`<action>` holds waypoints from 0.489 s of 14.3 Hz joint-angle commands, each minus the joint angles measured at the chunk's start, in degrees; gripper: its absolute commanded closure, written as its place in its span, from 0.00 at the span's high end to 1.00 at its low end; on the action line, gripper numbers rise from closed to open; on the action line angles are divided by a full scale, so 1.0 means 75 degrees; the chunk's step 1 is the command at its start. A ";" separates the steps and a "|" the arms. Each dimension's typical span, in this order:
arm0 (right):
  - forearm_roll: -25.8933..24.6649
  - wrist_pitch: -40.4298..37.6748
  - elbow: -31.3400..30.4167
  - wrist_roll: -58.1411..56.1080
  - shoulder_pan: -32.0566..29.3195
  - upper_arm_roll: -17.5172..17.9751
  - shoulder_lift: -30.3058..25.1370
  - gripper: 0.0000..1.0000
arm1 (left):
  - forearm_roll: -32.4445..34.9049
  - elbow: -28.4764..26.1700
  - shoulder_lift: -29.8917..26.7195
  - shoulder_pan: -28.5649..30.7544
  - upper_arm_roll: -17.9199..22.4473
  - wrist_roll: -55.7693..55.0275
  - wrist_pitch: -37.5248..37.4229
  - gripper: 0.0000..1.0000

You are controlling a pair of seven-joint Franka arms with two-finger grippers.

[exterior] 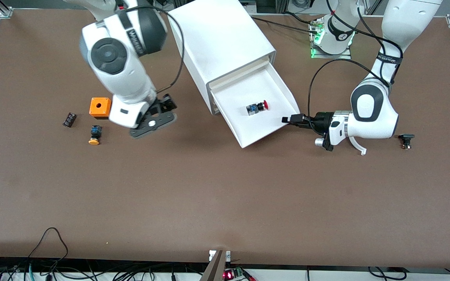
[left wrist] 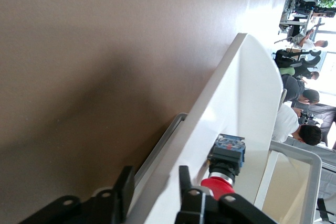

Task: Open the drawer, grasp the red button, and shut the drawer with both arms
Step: 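Lower the right gripper into the drawer over the red button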

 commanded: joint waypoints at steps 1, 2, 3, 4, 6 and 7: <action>0.0936 0.0266 0.0438 -0.0318 0.0027 0.0272 0.0350 0.99 | 0.0018 0.0022 -0.0291 0.0159 -0.0023 -0.0106 0.0044 1.00; 0.1172 0.0220 0.0777 -0.0342 0.0027 0.0437 0.0502 0.99 | 0.0018 0.0022 -0.0361 0.0230 -0.0012 -0.0106 0.0079 1.00; 0.1337 0.0173 0.1117 -0.0401 0.0027 0.0682 0.0643 0.99 | 0.0029 0.0011 -0.0548 0.0439 -0.0012 -0.0106 0.0276 1.00; 0.1338 0.0172 0.1398 -0.0622 0.0015 0.0975 0.0783 0.99 | 0.0029 0.0022 -0.0758 0.0627 -0.0012 -0.0117 0.0499 1.00; 0.1222 0.0196 0.2054 -0.1567 0.0027 0.1456 0.1344 0.99 | -0.0087 -0.0059 -0.1041 0.0862 0.0035 -0.0106 0.0862 1.00; 0.1233 0.0265 0.2556 -0.2211 0.0050 0.1551 0.1753 0.99 | -0.0076 -0.0060 -0.1111 0.0852 0.0035 -0.0106 0.1038 1.00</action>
